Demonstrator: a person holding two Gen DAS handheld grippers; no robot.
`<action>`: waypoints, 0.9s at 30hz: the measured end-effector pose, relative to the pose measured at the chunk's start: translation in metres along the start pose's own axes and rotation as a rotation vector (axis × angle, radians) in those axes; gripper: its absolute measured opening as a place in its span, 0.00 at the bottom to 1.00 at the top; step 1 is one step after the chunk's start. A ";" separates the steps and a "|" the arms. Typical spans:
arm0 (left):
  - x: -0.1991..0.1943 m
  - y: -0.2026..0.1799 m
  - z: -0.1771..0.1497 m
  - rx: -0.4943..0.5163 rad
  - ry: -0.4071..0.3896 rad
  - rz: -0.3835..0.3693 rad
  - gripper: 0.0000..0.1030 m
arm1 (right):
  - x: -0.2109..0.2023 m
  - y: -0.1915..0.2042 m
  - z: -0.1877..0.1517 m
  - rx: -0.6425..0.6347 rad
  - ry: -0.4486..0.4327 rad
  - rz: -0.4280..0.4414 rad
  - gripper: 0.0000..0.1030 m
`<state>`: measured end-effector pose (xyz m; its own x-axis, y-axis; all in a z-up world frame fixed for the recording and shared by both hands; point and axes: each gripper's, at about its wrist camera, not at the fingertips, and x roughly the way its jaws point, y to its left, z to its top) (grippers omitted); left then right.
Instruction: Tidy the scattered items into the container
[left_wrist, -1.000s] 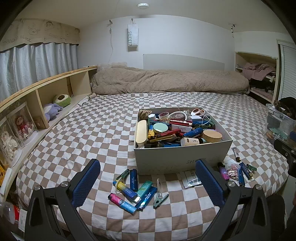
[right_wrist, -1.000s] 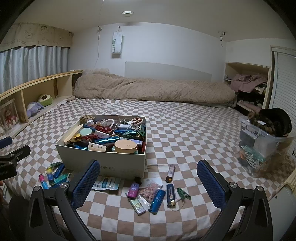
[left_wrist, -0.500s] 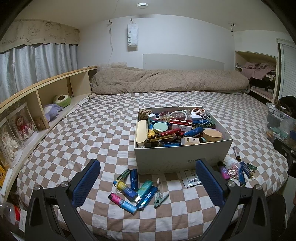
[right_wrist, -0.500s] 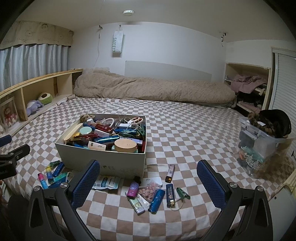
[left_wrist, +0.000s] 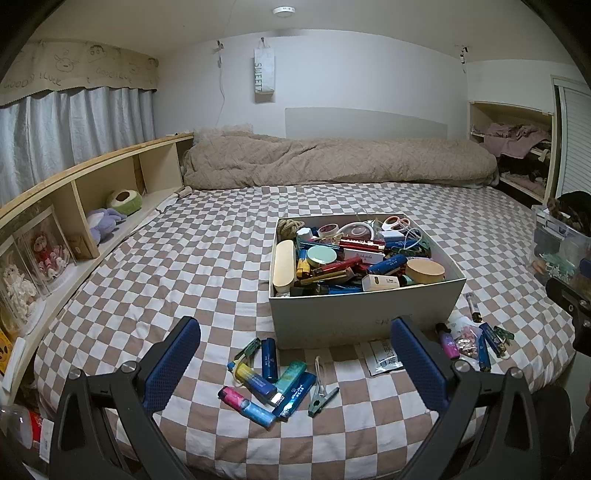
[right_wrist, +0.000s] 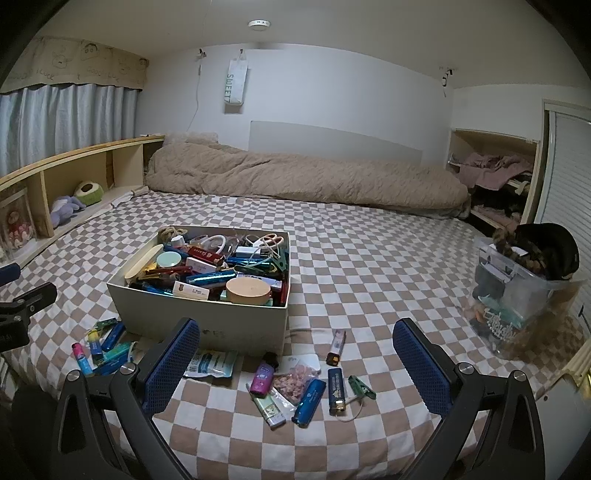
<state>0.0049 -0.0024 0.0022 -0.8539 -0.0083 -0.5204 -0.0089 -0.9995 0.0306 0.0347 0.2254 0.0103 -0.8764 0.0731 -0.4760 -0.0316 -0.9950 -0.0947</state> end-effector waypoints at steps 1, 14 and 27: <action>0.000 0.000 0.001 0.000 0.000 0.000 1.00 | 0.000 -0.001 0.000 0.001 -0.001 0.001 1.00; 0.010 0.011 0.005 -0.004 0.002 0.034 1.00 | 0.009 -0.014 0.003 0.017 0.003 -0.045 1.00; 0.057 0.035 -0.043 -0.010 0.179 0.039 1.00 | 0.051 -0.042 -0.029 0.100 0.122 -0.028 1.00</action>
<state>-0.0217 -0.0392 -0.0628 -0.7473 -0.0517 -0.6625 0.0284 -0.9985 0.0459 0.0049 0.2727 -0.0355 -0.8097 0.1021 -0.5779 -0.1079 -0.9939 -0.0244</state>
